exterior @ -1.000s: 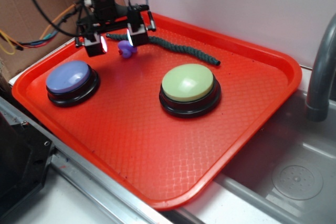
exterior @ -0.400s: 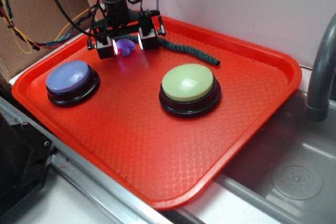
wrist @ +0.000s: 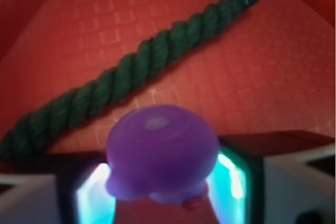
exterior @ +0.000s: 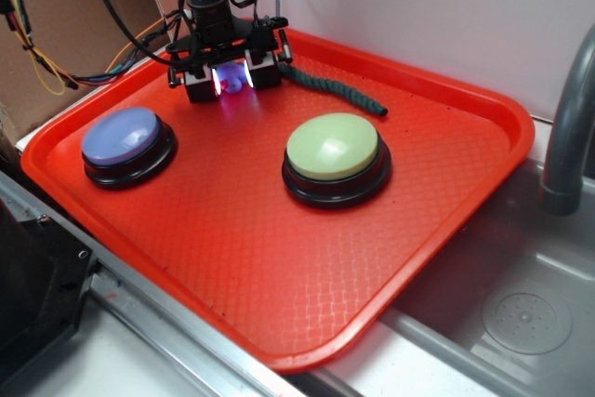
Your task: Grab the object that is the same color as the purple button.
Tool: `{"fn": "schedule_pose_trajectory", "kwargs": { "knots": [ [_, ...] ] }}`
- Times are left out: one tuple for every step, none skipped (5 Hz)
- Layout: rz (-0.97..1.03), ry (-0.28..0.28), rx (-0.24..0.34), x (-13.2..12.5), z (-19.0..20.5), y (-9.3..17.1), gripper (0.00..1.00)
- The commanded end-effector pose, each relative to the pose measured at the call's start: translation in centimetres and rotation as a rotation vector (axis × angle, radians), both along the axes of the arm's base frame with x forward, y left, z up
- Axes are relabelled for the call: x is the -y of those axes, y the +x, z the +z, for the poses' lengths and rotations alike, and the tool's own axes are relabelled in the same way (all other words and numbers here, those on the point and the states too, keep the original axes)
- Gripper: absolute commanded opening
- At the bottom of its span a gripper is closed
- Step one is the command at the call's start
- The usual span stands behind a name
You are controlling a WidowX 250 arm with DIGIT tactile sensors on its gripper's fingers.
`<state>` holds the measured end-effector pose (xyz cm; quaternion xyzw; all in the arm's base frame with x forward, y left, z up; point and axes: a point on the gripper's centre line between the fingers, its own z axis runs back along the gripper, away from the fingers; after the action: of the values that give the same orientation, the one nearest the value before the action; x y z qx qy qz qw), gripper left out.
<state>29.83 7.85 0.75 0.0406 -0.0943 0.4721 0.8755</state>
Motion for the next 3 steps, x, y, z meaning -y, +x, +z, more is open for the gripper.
{"fn": "schedule_pose_trajectory", "kwargs": {
  "knots": [
    [-0.053, 0.042, -0.003, -1.1, 2.1, -0.1, 0.01],
    [-0.214, 0.072, -0.01, 0.6, 4.7, 0.0, 0.0],
    [-0.386, 0.084, -0.011, 2.0, 7.3, 0.0, 0.0]
  ]
}}
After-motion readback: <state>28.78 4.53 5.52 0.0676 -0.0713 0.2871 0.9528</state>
